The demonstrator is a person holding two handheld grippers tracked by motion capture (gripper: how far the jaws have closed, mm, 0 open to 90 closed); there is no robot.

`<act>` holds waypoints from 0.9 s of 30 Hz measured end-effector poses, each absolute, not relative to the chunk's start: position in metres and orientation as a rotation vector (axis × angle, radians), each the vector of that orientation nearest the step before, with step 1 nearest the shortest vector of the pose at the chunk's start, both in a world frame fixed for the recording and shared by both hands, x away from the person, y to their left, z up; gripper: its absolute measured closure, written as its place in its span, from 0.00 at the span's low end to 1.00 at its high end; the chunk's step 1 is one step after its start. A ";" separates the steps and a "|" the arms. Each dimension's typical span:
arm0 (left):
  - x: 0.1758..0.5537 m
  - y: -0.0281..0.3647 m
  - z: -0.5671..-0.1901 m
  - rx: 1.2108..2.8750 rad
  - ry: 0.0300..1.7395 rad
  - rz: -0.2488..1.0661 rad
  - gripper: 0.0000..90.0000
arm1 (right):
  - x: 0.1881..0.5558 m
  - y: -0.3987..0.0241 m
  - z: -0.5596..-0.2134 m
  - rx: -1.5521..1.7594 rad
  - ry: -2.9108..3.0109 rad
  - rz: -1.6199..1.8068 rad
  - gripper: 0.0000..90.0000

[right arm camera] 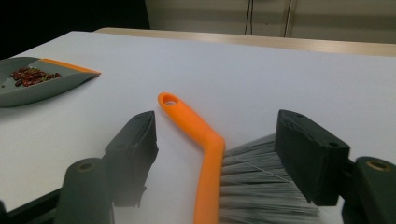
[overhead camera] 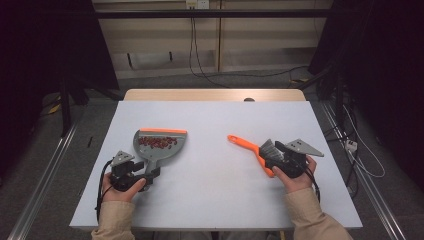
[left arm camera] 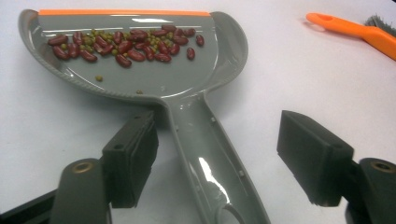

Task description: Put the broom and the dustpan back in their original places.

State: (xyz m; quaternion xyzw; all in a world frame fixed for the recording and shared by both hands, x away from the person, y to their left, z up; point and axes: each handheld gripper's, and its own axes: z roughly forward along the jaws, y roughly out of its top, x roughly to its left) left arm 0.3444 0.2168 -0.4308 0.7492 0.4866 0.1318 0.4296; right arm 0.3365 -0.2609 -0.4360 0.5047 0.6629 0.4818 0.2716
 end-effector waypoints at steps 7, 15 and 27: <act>0.340 0.218 -0.428 1.882 1.145 0.338 0.26 | 0.328 -0.269 -0.436 1.334 1.826 1.312 0.30; 0.337 0.221 -0.427 1.868 1.044 0.342 0.18 | 0.319 -0.275 -0.436 1.305 1.859 1.324 0.28; 0.333 0.228 -0.430 1.889 0.961 0.318 0.15 | 0.304 -0.280 -0.439 1.256 1.940 1.326 0.26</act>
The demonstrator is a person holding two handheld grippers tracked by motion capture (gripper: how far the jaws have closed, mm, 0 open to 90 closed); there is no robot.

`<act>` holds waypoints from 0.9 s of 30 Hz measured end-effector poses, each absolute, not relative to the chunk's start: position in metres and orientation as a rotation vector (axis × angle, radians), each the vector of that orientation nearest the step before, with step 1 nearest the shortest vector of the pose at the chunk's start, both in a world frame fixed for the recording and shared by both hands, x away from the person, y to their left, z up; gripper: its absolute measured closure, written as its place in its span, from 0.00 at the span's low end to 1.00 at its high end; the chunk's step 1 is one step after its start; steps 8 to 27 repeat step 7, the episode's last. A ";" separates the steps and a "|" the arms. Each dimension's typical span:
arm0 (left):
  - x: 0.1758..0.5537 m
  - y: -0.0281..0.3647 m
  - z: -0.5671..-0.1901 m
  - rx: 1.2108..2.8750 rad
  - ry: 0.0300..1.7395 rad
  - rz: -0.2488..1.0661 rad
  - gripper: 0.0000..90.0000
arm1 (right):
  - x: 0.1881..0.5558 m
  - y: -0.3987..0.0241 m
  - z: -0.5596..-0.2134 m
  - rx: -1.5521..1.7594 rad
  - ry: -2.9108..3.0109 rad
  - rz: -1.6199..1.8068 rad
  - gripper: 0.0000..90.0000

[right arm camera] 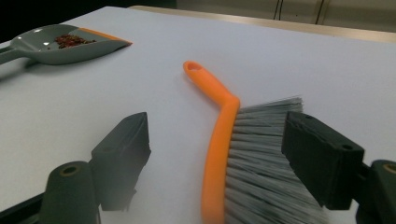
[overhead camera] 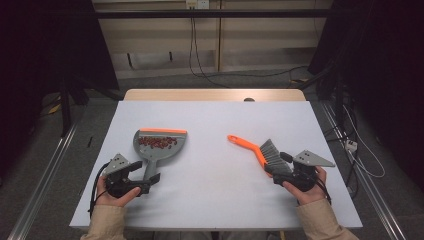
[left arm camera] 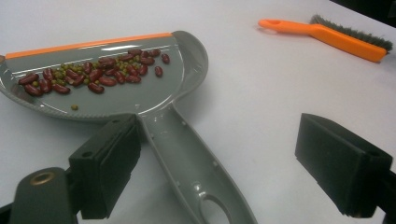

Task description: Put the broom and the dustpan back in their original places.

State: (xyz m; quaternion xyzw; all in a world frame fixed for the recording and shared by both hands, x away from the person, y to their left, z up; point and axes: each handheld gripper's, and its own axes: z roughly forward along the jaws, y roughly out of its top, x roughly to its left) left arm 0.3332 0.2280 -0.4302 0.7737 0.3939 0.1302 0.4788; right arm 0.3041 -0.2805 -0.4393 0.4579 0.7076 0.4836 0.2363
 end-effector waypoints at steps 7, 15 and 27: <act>0.333 0.227 -0.431 1.895 0.953 0.315 0.14 | 0.300 -0.286 -0.442 1.258 1.946 1.313 0.26; 0.333 0.227 -0.431 1.895 0.953 0.315 0.14 | 0.300 -0.286 -0.442 1.258 1.946 1.313 0.26; 0.333 0.227 -0.431 1.895 0.953 0.315 0.14 | 0.300 -0.286 -0.442 1.258 1.946 1.313 0.26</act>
